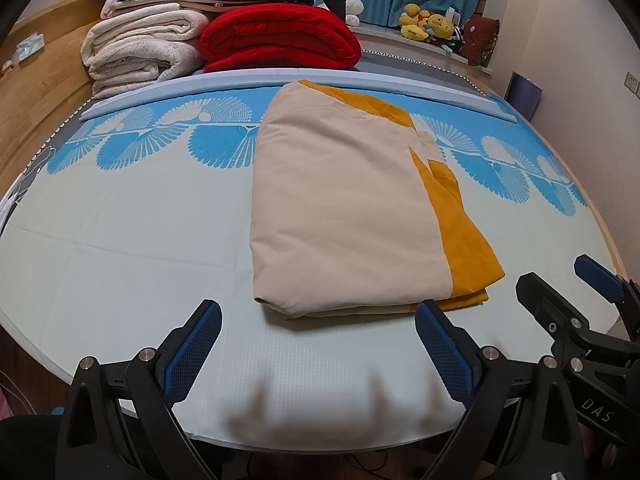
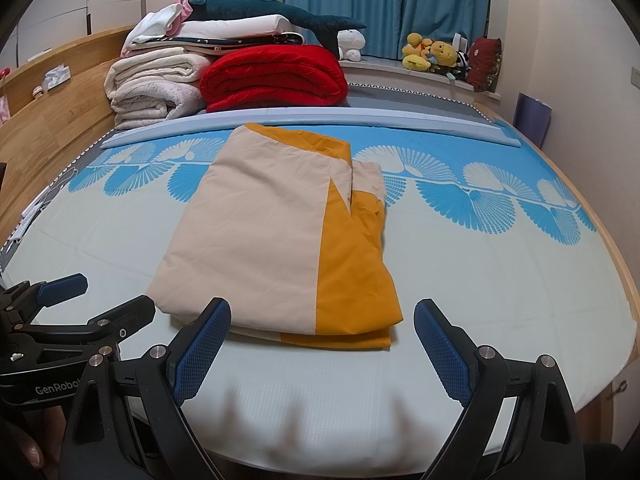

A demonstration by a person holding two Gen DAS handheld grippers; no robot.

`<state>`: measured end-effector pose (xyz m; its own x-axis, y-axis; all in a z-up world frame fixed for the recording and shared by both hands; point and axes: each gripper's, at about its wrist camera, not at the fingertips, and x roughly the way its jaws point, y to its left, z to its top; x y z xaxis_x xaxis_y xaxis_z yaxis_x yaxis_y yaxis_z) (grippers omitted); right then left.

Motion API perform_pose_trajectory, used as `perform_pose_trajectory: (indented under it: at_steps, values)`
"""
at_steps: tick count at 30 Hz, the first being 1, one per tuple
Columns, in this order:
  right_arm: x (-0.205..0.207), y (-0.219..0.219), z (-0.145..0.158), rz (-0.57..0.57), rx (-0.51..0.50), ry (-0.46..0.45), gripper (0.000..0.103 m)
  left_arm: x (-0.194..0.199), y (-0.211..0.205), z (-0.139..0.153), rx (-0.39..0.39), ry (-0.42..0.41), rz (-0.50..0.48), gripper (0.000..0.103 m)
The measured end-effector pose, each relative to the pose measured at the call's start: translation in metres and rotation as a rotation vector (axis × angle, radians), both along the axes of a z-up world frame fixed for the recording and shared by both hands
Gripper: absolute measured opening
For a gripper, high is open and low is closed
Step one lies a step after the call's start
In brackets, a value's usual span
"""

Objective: Fold large clothes

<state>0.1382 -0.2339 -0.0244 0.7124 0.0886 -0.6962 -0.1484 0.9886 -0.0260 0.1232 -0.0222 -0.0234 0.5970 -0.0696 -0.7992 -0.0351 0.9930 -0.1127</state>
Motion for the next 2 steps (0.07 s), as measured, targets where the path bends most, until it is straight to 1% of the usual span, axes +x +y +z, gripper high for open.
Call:
perform_pose_trajectory:
  at_steps: [2]
  values:
    - [-0.0002,-0.0002,0.0002,0.0,-0.001,0.0,0.093,0.0004,0.0003,0.0,-0.001,0.001,-0.002,0.096]
